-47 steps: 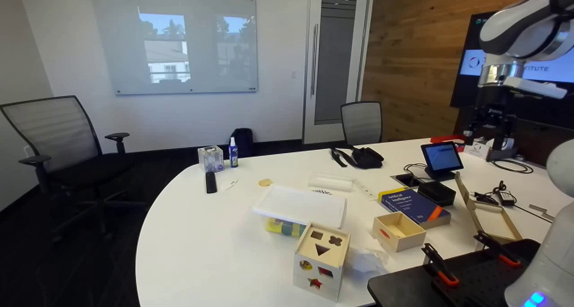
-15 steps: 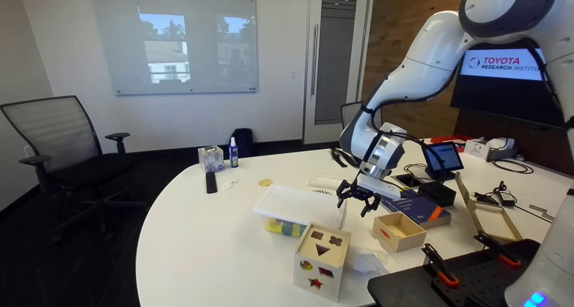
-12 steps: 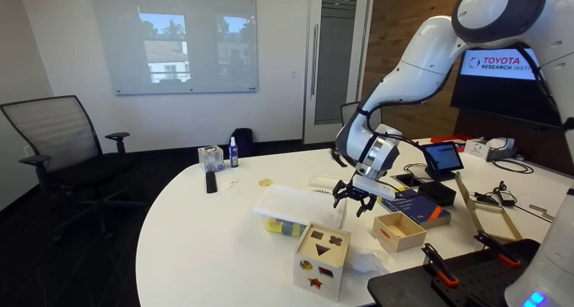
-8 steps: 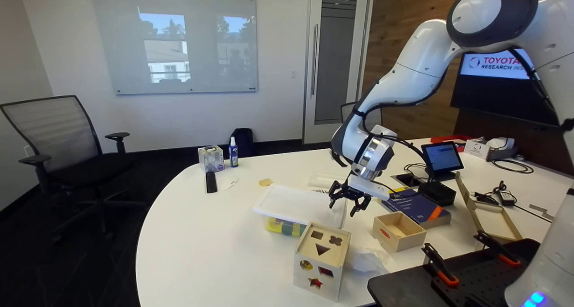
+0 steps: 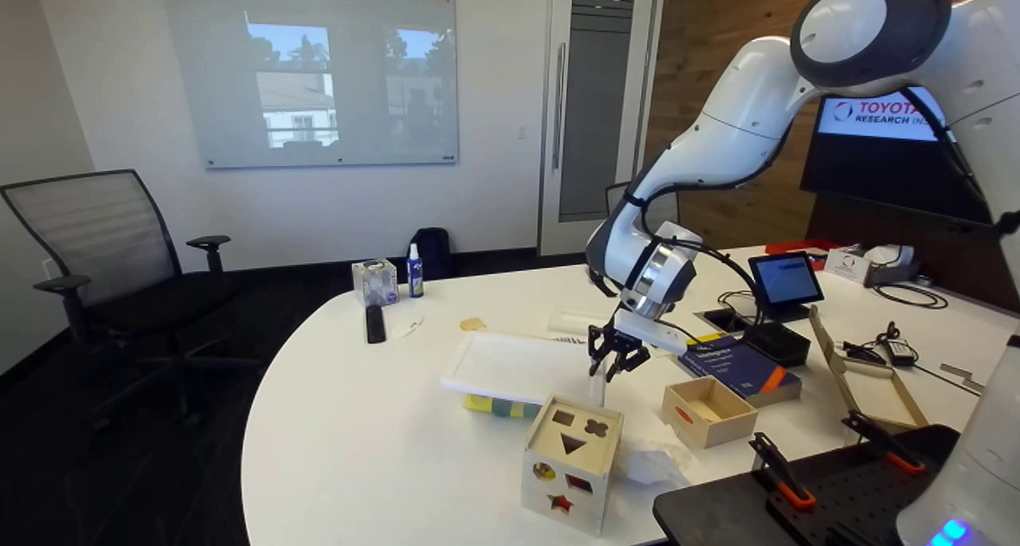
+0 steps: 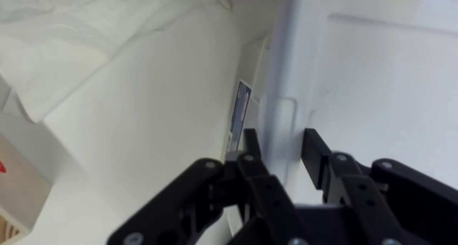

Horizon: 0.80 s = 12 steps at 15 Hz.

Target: Remove the white lid from the lunchbox and put it on the table

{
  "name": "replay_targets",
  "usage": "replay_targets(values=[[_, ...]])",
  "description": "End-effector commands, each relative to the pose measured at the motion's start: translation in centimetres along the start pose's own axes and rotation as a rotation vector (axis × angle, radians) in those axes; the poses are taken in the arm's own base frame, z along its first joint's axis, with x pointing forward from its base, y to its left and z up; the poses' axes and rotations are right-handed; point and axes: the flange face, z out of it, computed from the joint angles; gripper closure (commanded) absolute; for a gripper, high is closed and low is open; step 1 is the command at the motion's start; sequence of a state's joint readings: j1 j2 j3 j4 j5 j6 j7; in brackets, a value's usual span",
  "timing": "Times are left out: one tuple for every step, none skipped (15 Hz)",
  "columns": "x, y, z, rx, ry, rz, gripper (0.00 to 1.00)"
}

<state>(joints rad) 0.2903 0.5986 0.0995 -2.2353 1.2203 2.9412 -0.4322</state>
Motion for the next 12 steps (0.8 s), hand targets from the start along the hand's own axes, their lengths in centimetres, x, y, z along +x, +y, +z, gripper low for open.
replay_targets(values=[[0.3, -0.2, -0.2, 0.004, 0.028, 0.008, 0.90], [0.4, -0.2, -0.3, 0.006, 0.029, 0.010, 0.92], [0.4, -0.2, -0.6, 0.009, 0.029, 0.012, 0.92], [0.5, -0.2, -0.8, 0.012, 0.029, 0.014, 0.92], [0.5, -0.2, -1.1, 0.019, 0.027, 0.019, 0.92], [0.6, -0.2, -1.4, 0.025, 0.025, 0.023, 0.92], [0.7, -0.2, -1.7, 0.032, 0.023, 0.028, 0.92], [0.8, -0.3, -2.2, 0.043, 0.022, 0.035, 0.92], [1.0, -0.3, -2.7, 0.054, 0.021, 0.040, 0.92], [1.3, -0.2, -3.4, 0.069, 0.019, 0.049, 0.92], [1.6, -0.2, -4.1, 0.081, 0.024, 0.058, 0.92], [2.0, -0.1, -4.7, 0.095, 0.035, 0.072, 0.92]])
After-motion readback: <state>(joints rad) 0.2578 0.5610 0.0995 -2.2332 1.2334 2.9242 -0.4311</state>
